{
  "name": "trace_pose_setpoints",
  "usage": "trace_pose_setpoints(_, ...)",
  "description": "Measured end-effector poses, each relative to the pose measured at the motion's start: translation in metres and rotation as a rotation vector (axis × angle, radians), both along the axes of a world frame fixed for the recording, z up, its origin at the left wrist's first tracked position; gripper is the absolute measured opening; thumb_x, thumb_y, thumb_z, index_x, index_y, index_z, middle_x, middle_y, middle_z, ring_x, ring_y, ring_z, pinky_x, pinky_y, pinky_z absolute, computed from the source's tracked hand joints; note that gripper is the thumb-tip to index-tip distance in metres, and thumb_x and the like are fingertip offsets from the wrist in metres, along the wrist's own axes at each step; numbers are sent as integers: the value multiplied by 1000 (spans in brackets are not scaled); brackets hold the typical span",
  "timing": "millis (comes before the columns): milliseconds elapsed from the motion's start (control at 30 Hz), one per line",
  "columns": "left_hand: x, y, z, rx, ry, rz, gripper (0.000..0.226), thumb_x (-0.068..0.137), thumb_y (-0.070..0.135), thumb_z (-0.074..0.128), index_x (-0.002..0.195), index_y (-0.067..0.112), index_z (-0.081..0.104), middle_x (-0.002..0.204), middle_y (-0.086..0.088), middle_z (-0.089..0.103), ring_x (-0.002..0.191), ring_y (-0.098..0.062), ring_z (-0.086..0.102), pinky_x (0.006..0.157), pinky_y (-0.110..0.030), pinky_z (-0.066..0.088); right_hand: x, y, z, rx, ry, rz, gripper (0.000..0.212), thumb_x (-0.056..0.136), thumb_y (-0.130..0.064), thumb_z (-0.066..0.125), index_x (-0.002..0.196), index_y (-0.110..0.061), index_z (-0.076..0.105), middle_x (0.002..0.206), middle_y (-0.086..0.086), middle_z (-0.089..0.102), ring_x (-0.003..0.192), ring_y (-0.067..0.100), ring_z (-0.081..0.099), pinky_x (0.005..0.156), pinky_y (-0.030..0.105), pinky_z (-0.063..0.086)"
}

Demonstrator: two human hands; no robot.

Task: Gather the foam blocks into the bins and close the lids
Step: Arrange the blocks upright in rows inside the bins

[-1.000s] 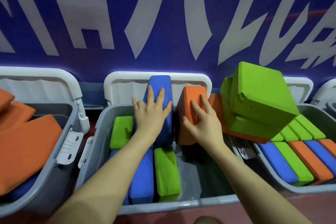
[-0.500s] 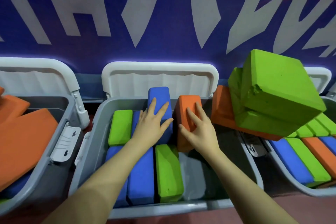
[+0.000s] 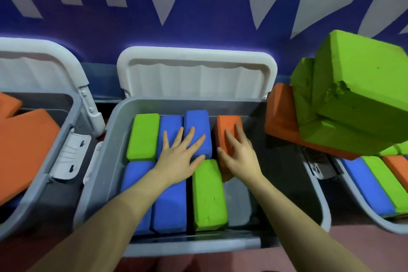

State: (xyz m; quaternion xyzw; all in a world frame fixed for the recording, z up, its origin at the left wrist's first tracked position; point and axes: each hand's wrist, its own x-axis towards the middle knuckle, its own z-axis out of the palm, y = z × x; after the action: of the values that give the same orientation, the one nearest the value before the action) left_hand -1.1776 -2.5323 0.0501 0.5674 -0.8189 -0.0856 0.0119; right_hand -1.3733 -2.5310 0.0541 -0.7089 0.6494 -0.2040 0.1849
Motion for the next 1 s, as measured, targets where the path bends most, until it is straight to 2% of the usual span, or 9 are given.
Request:
trace_pose_setpoints(100,0,7,-17,3,-25,9,105,63,85,-23,150,38,11,160,2,4,148,-26,1,114,-52,-10,2,-5,-12,37,-9,0,57,91,-32,63,142,-13,45,159,10,17,137,38,32,106,41,33)
trace_pose_setpoints(267,1,1,-22,18,-5,19,105,59,87,-24,150,43,7,160,7,0,148,-19,-3,113,-45,-13,8,-10,-23,53,109,-24,55,96,-39,49,147,-23,36,161,3,11,140,33,24,103,44,38)
trace_pose_setpoints(433,4,0,-17,72,-43,-41,115,45,82,-37,149,40,-10,159,6,-15,147,-18,-14,114,-50,-11,22,-28,-18,57,312,25,76,88,-58,-1,153,-24,20,161,9,9,146,34,8,118,47,7)
trace_pose_setpoints(533,3,5,-19,67,-60,-63,118,45,77,-43,150,34,-10,159,7,-14,147,-14,-12,113,-52,-11,26,-32,-21,68,318,16,67,93,-57,5,153,-29,16,162,5,6,148,28,2,118,45,4)
trace_pose_setpoints(633,4,2,-19,65,-55,-72,119,45,77,-43,151,34,-9,159,10,-14,147,-12,-11,114,-50,-11,17,-28,-21,88,266,-11,78,84,-64,0,152,-33,18,162,2,6,148,26,3,118,46,9)
trace_pose_setpoints(700,4,0,-17,59,-43,-93,117,47,79,-40,151,35,-6,159,11,-13,147,-12,-11,114,-48,-12,9,-29,-18,148,267,-16,67,91,-64,13,152,-37,15,162,1,-2,147,32,2,117,47,13)
trace_pose_setpoints(767,5,1,-18,43,-29,-105,113,53,81,-36,151,36,-2,159,12,-10,147,-13,-8,114,-46,-13,5,-29,-16,191,274,-63,60,96,-57,30,151,-41,13,162,2,-8,144,40,13,113,49,22)
trace_pose_setpoints(867,7,4,-21,2,10,-106,102,67,81,-25,151,34,7,158,11,1,148,-15,2,114,-45,-12,9,-20,-16,140,232,-129,58,97,-49,40,151,-37,22,161,9,-1,128,41,38,103,47,32)
trace_pose_setpoints(1000,8,6,-22,-22,7,-105,94,74,79,-19,151,33,10,158,10,4,147,-14,6,113,-46,-9,20,-17,-22,41,200,-133,54,95,-44,49,146,-30,38,161,10,11,120,41,45,98,46,33)
